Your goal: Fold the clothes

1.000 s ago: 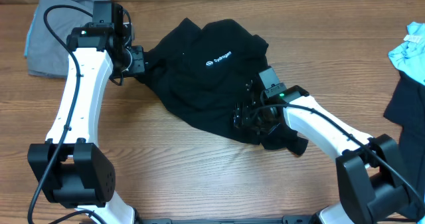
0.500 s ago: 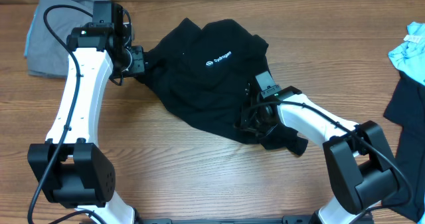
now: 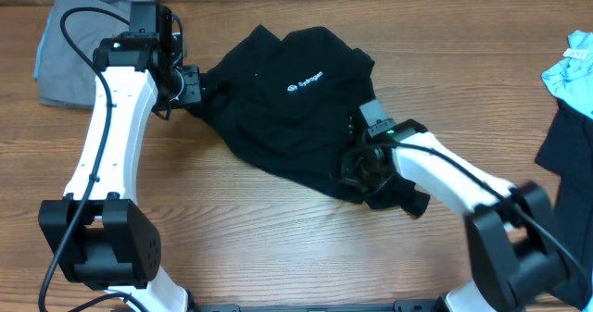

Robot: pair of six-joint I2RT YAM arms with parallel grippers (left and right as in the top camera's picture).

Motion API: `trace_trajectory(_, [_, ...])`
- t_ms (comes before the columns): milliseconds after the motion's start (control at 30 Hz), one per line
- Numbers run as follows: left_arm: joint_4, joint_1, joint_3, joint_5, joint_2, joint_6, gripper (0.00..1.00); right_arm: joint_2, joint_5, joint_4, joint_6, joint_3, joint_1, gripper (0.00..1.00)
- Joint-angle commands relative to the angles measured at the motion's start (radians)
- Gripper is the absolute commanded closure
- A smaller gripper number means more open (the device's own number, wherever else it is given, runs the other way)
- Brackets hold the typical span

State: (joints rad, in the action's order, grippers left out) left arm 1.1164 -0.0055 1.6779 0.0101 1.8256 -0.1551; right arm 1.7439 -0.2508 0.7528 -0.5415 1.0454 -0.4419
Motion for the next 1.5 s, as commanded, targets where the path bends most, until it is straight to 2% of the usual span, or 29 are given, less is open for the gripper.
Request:
trace_trajectory(0, [0.061, 0.005, 0.048, 0.01, -0.05, -0.006, 0.96, -0.207, 0.117, 0.056, -0.017, 0.066, -0.001, 0.96])
trace_trajectory(133, [0.107, -0.013, 0.074, 0.008, -0.178, -0.006, 0.96, -0.377, 0.12, 0.115, -0.021, 0.098, -0.001, 0.96])
trace_trajectory(333, [0.137, -0.063, 0.074, 0.005, -0.479, -0.011, 0.96, -0.624, 0.176, 0.263, -0.035, 0.216, -0.001, 0.96])
trace_trajectory(567, [0.243, -0.074, 0.115, -0.022, -0.824, -0.058, 0.96, -0.813, 0.233, 0.474, -0.035, 0.514, -0.001, 0.96])
trace_trajectory(767, [0.327, -0.074, 0.342, -0.018, -0.963, -0.06, 0.96, -0.834, 0.279, 0.627, -0.035, 0.803, -0.001, 0.96])
trace_trajectory(867, [0.366, -0.073, 0.49, -0.021, -0.955, -0.059, 0.96, -0.834, 0.341, 0.658, -0.036, 0.909, -0.001, 0.96])
trace_trajectory(1033, [0.333, -0.073, 0.547, -0.027, -0.911, -0.059, 0.96, -0.822, 0.376, 0.634, -0.039, 0.954, -0.001, 0.96])
trace_trajectory(1267, [0.281, -0.073, 0.529, -0.047, -0.615, -0.059, 0.96, -0.636, 0.579, 0.614, -0.04, 0.951, -0.001, 0.96])
trace_trajectory(1467, [0.229, -0.073, 0.529, -0.043, -0.283, -0.059, 0.96, -0.365, 0.647, 0.586, -0.069, 0.949, 0.043, 0.96])
